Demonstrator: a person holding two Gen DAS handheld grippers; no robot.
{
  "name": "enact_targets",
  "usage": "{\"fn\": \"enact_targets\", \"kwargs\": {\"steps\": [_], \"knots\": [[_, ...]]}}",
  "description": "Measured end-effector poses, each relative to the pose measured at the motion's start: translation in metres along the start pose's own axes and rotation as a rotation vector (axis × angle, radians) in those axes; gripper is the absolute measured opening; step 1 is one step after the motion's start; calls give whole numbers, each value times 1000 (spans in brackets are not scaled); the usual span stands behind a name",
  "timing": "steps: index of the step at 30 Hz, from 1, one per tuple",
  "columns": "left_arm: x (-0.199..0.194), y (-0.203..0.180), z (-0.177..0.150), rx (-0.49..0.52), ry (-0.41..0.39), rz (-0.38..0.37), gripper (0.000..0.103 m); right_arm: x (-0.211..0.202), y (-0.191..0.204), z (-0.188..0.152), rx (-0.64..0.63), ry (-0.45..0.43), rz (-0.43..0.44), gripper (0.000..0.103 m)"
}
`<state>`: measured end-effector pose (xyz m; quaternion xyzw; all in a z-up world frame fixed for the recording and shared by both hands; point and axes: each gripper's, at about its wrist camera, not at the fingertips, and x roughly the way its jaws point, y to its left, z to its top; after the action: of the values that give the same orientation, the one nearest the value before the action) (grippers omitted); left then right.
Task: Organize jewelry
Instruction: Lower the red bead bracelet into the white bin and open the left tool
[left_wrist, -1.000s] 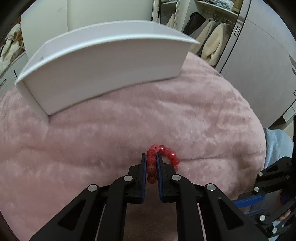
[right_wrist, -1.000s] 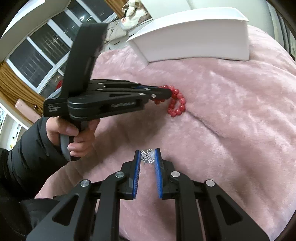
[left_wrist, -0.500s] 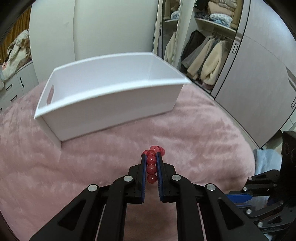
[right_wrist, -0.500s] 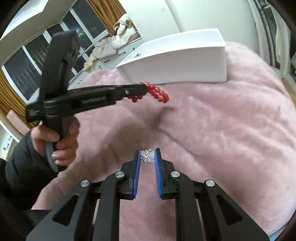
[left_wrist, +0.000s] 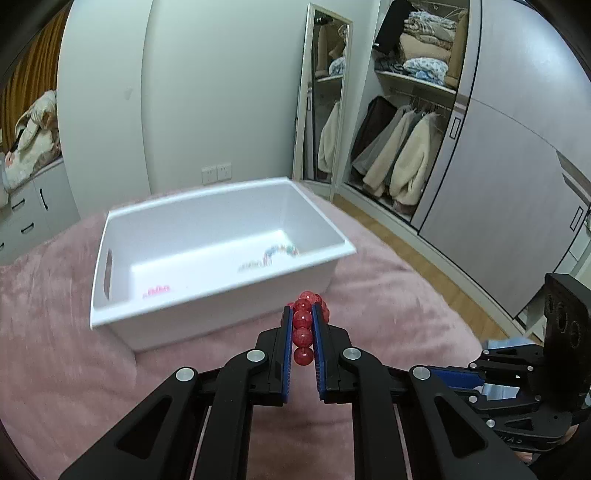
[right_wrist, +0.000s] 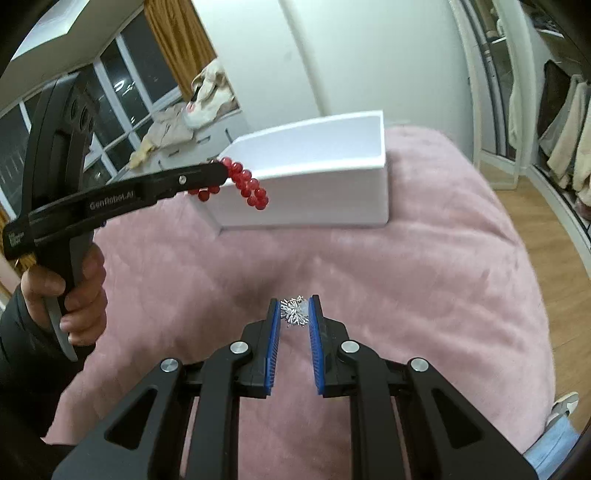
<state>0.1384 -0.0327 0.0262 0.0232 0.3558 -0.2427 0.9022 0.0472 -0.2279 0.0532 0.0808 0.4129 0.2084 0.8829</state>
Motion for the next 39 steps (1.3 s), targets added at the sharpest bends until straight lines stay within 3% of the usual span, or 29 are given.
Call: {"fn": "enact_targets", "kwargs": {"steps": [12,22,34,39], "knots": [[14,17,43,-42,-69,15,15,7,-17,66,5,-93,-25,16],[31,56,66,-79,-76,99,15,42,-32,122,13,-138,-28,16],[72,128,71,-189,15,284,15,126,-37,164,-25,-39,17,16],[83,152,63,-249,41,311,15,157,-35,179,-36,12,26,16]]}}
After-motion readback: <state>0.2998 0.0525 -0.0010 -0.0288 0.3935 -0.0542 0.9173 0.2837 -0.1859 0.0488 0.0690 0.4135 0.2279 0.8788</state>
